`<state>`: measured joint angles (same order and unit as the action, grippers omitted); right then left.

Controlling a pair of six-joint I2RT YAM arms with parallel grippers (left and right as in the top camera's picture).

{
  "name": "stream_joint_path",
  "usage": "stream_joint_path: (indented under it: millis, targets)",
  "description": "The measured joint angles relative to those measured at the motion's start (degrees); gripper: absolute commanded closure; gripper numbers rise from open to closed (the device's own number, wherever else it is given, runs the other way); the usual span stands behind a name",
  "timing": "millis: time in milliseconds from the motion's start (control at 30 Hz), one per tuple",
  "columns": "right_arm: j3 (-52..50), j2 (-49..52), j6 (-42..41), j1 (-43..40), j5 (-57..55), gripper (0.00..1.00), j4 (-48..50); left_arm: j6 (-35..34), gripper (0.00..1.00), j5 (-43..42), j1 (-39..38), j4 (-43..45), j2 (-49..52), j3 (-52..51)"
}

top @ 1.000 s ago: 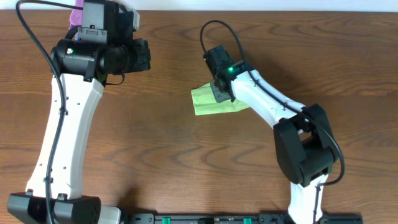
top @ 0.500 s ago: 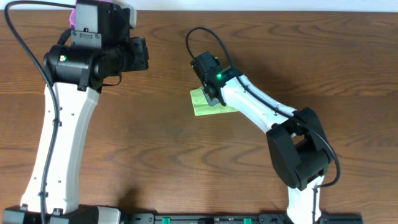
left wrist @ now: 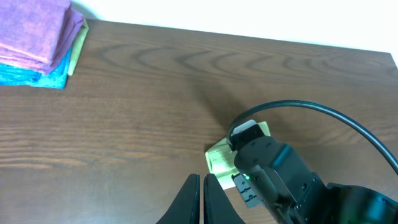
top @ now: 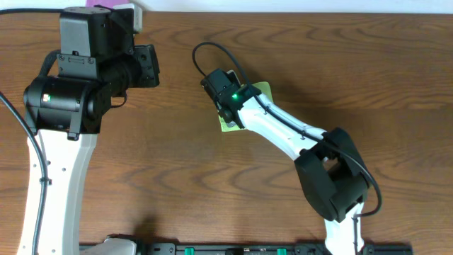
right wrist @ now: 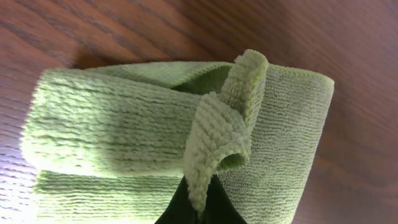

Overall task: Fold the cloth
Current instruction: 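Release the left gripper and press the folded bundle with the right gripper, then release the bundle and lift the right gripper away to the right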

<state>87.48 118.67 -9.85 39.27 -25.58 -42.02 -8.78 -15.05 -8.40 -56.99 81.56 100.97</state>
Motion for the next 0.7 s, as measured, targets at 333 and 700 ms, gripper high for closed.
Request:
stream_joint_path:
  millis: [333,700]
  targets:
    - [0.00,0.00,1.31,1.03,0.66,0.99,3.56,0.04,0.94,0.26,0.00,-0.70,0.04,0.00]
    - [0.00,0.00,2.23,1.60,6.51,0.44,4.98,0.57,0.94,0.46,0.00,-0.70,0.04,0.00]
